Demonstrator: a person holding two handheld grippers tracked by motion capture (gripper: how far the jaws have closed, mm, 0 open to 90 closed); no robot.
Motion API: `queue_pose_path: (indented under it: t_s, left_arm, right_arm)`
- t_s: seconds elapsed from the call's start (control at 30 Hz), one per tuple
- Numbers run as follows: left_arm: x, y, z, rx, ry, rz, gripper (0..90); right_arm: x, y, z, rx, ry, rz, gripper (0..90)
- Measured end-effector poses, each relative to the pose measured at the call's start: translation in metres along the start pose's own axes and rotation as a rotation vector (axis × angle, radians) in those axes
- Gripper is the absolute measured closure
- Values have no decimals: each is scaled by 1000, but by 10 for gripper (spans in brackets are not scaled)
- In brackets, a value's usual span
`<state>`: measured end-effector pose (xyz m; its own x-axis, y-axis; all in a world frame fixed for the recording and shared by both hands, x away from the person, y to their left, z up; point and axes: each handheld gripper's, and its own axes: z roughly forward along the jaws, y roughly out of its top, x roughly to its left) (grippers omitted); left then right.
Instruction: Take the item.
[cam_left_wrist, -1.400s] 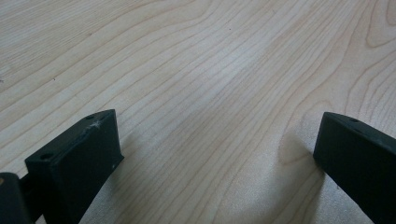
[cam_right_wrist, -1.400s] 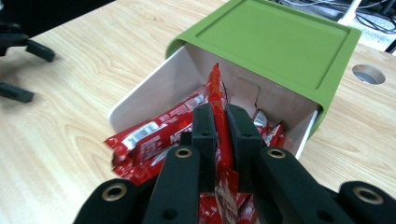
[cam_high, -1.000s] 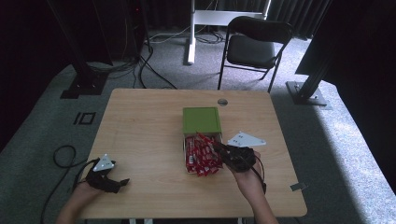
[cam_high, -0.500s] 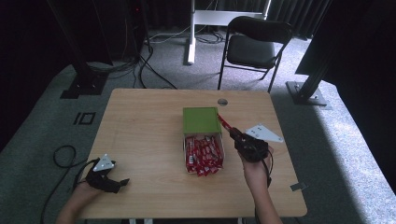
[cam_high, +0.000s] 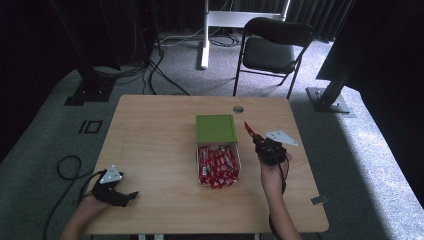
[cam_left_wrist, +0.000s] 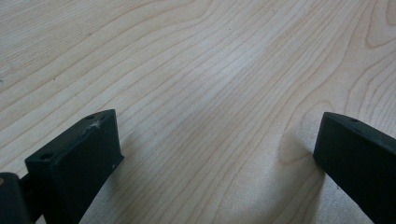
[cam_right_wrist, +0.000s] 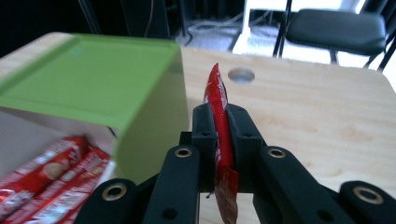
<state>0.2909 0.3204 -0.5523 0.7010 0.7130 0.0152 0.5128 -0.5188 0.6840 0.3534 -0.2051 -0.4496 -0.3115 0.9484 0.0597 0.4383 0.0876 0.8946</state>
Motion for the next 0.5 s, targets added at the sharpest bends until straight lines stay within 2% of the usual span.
queue_pose_path:
  t_s: [0.2, 0.5]
  left_arm:
    - [0, 0, 0, 0, 0, 0, 15]
    - [0, 0, 0, 0, 0, 0, 15]
  right_arm:
    - [-7, -19, 25, 62, -40, 27, 833]
    - [-10, -37, 45, 120, -63, 36, 832]
